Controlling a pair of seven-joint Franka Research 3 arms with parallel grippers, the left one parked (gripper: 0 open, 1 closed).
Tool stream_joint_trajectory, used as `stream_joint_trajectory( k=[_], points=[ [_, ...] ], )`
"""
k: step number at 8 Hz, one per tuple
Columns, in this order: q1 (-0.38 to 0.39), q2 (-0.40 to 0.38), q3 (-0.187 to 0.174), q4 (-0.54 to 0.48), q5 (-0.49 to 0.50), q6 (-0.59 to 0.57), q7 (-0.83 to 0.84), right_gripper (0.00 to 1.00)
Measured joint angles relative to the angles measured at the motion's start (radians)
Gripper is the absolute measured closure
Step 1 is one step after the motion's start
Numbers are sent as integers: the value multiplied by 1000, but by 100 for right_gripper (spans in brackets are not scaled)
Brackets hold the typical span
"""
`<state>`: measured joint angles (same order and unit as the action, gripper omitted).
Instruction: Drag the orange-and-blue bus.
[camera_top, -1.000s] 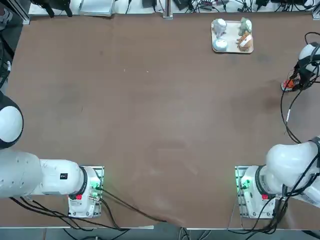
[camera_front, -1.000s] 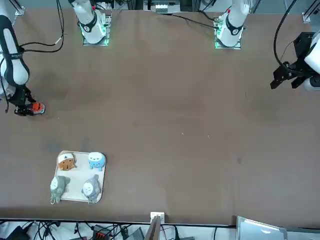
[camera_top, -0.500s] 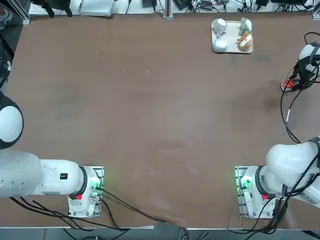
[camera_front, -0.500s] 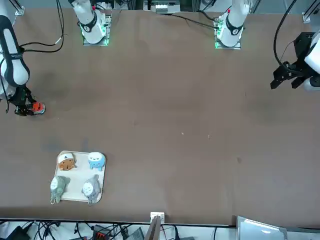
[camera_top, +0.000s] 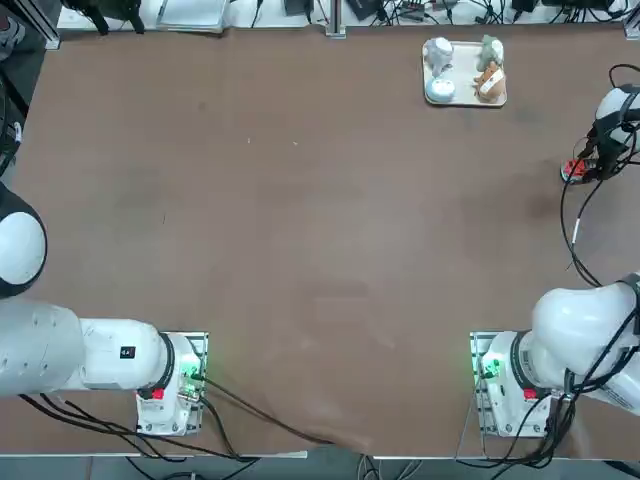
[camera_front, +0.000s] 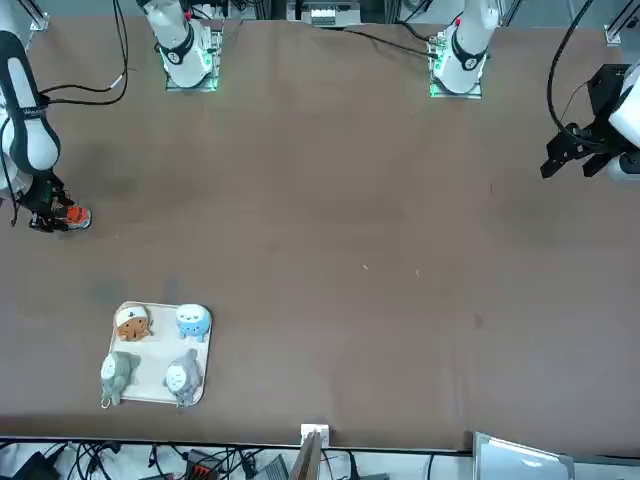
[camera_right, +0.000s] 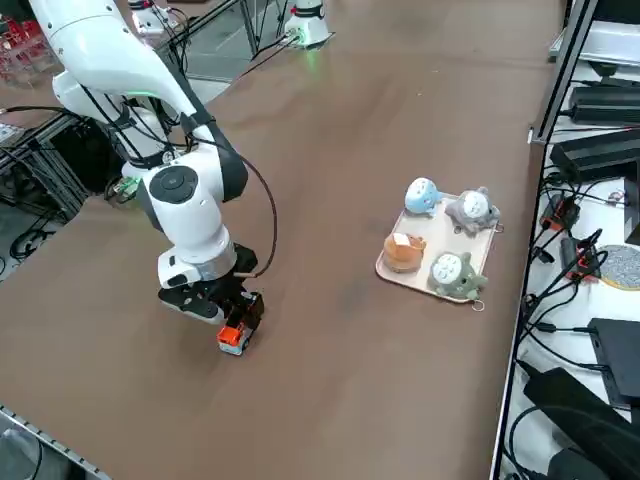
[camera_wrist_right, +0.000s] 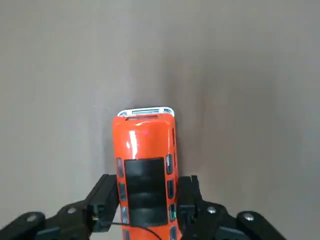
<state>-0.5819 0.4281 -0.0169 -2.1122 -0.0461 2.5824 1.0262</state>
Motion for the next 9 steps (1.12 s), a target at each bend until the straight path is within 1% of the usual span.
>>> stream_joint_trajectory(
  k=[4, 5, 7, 9],
  points=[
    [7, -1, 2, 1, 0, -15, 15, 38],
    [29, -6, 5, 2, 0, -54, 36, 38],
    [104, -17, 7, 5, 0, -140, 113, 38],
    [190, -23, 8, 3, -1, -182, 228, 38]
  ],
)
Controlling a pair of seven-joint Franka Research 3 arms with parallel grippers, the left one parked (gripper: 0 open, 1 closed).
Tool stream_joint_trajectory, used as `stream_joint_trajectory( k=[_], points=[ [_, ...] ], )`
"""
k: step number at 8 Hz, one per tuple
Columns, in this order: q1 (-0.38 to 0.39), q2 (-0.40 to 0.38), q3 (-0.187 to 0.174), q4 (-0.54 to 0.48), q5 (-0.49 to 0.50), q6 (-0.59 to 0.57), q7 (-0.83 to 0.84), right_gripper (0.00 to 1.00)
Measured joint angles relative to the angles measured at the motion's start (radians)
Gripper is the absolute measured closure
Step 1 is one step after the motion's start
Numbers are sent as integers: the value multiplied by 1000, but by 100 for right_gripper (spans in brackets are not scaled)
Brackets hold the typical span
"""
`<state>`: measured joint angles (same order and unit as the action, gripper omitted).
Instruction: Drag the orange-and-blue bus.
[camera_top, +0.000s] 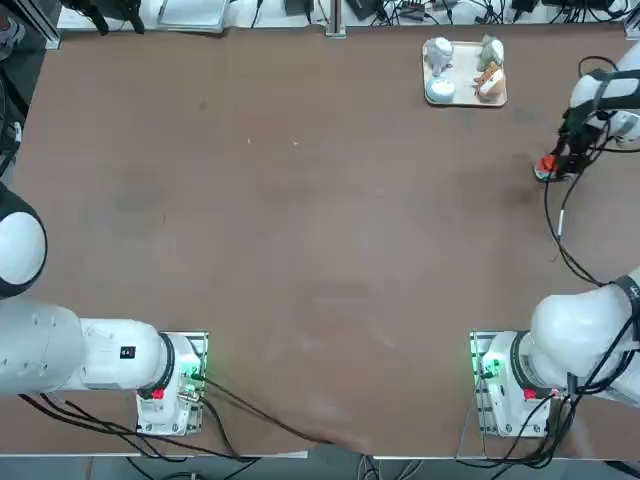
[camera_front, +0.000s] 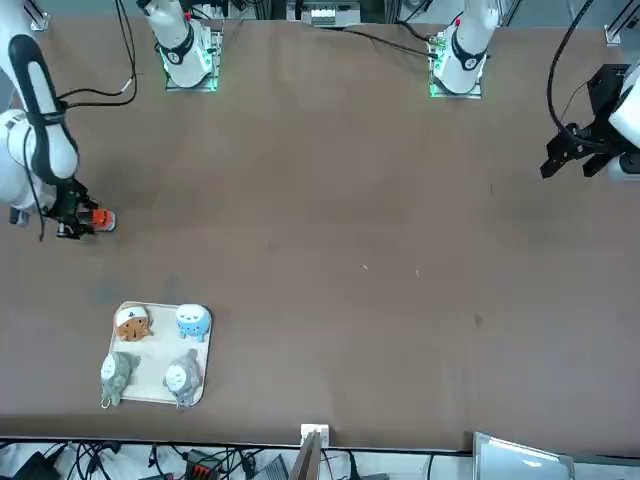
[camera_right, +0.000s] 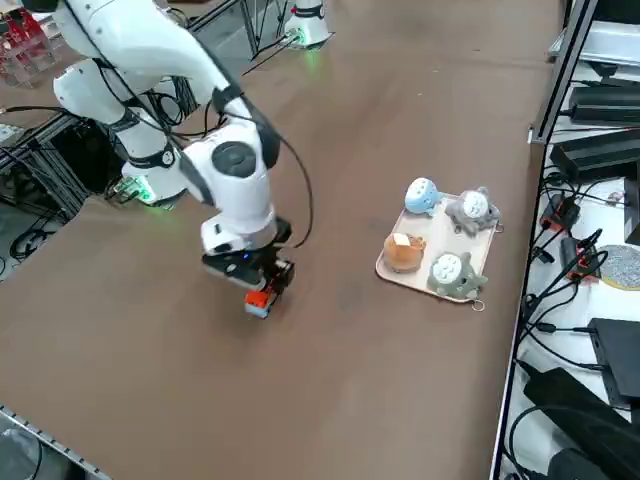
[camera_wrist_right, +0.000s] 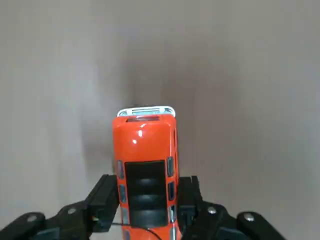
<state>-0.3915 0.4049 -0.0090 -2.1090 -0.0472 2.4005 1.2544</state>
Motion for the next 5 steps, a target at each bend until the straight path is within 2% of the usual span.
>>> stream_joint_trajectory(
  k=[3, 5],
  points=[
    [103, -5, 2, -3, 0, -26, 152, 38],
    [131, -5, 5, -3, 0, -41, 177, 38]
  ],
)
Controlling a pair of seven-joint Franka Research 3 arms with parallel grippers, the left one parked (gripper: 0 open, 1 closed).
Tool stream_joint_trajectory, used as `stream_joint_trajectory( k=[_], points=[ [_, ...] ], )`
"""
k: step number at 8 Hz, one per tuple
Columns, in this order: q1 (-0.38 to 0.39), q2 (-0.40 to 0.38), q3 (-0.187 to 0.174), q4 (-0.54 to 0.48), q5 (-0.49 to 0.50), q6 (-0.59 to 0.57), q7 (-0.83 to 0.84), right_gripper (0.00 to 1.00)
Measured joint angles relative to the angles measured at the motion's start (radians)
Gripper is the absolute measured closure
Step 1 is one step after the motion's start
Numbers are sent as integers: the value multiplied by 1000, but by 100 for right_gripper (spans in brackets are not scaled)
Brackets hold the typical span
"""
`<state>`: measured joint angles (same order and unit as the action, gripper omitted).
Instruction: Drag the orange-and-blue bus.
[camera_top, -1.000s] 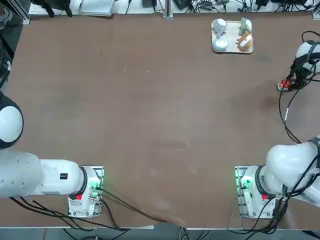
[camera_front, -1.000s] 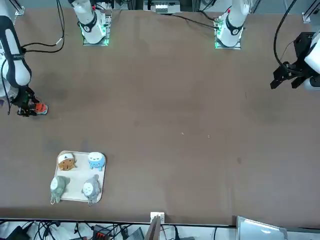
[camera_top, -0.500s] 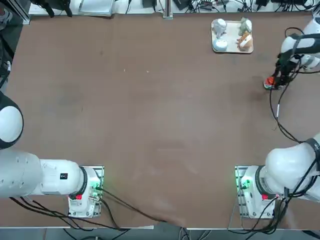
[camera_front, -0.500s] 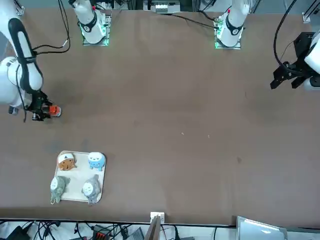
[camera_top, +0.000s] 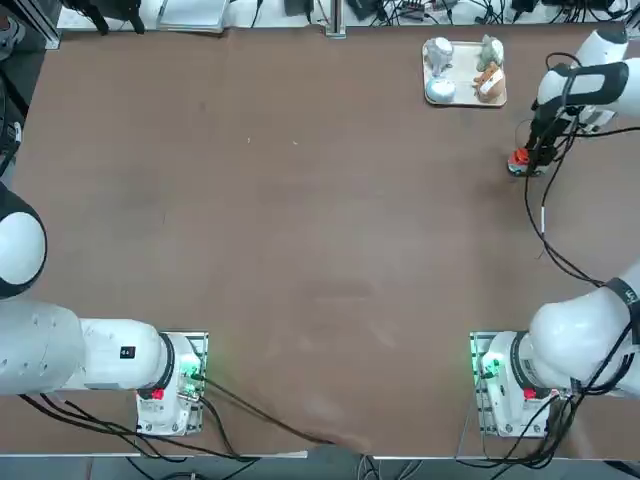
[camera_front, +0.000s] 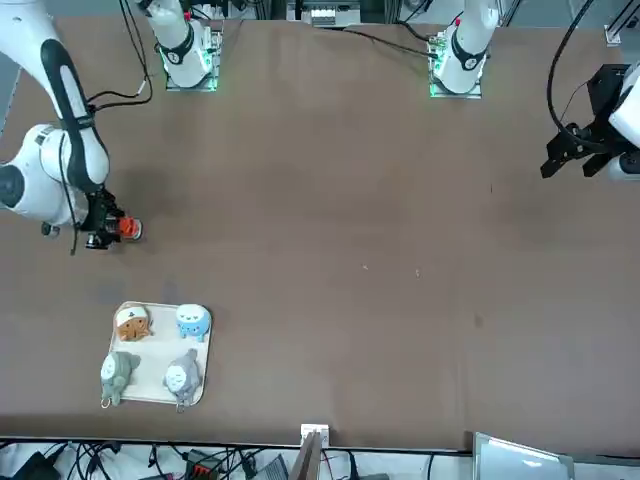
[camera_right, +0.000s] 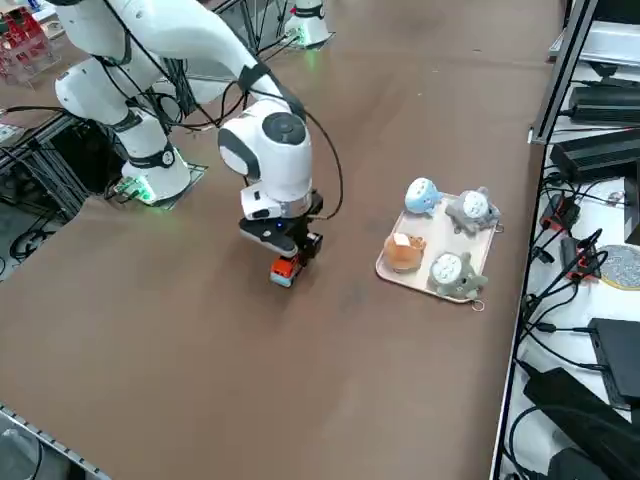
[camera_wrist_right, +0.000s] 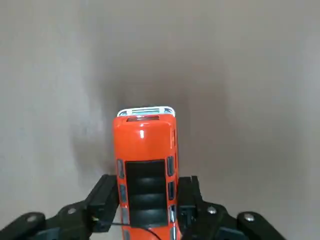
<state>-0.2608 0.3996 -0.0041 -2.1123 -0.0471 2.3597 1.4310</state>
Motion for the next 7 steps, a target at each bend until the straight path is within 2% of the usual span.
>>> stream_joint_trajectory(
  k=[4, 7],
  points=[
    [13, -13, 14, -24, 0, 9, 0, 38],
    [14, -49, 29, -97, 1, 90, 0, 38]
  ],
)
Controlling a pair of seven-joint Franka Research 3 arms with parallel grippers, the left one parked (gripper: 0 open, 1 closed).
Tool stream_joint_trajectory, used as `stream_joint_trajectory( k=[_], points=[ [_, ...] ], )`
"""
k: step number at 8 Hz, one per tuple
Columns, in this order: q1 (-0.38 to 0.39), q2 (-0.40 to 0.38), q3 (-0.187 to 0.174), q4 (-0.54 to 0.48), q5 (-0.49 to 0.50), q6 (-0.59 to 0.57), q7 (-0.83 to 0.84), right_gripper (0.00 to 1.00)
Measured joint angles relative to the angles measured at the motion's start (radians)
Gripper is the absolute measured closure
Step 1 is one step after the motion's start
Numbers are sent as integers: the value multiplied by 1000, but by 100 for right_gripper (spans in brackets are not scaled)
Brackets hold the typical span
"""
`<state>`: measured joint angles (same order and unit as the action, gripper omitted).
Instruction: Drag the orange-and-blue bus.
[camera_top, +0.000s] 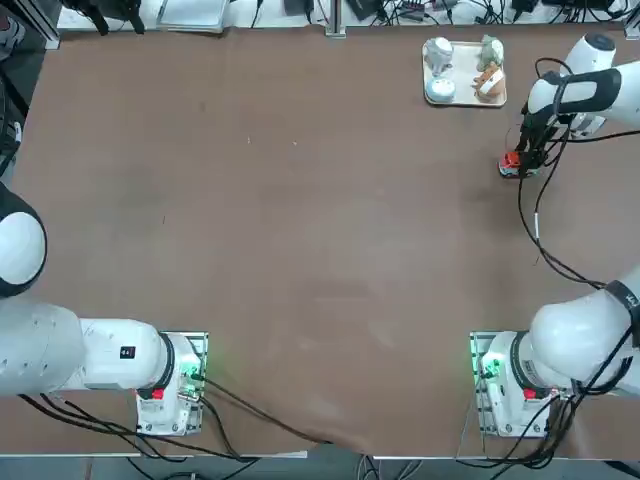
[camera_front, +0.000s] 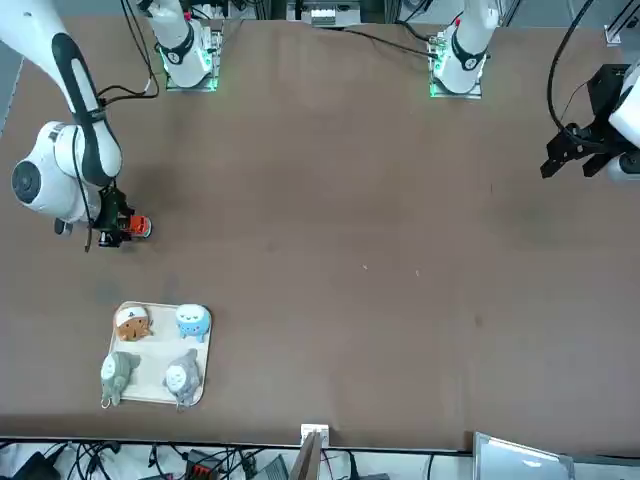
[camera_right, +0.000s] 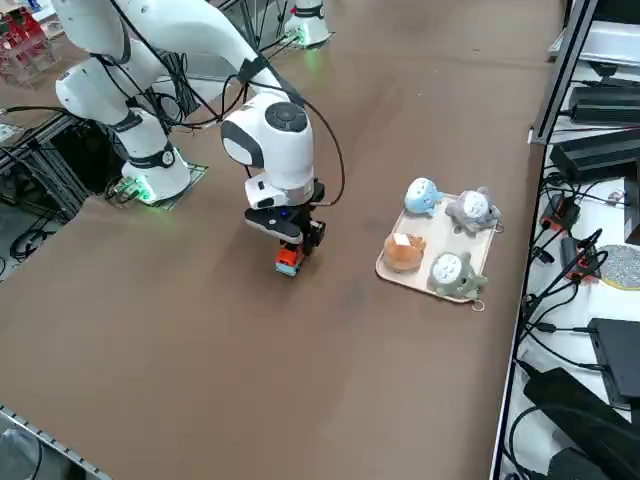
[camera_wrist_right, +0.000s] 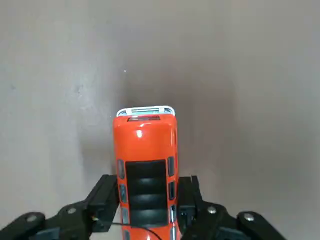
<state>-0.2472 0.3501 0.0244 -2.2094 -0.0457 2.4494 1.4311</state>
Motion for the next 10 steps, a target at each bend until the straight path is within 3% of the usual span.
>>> stream_joint_trajectory(
  k=[4, 7, 10],
  points=[
    [0, -16, 42, -30, 1, 15, 47, 38],
    [1, -21, 107, -40, 1, 10, 131, 38],
    [4, -19, 206, -49, 1, 9, 205, 38]
  ],
)
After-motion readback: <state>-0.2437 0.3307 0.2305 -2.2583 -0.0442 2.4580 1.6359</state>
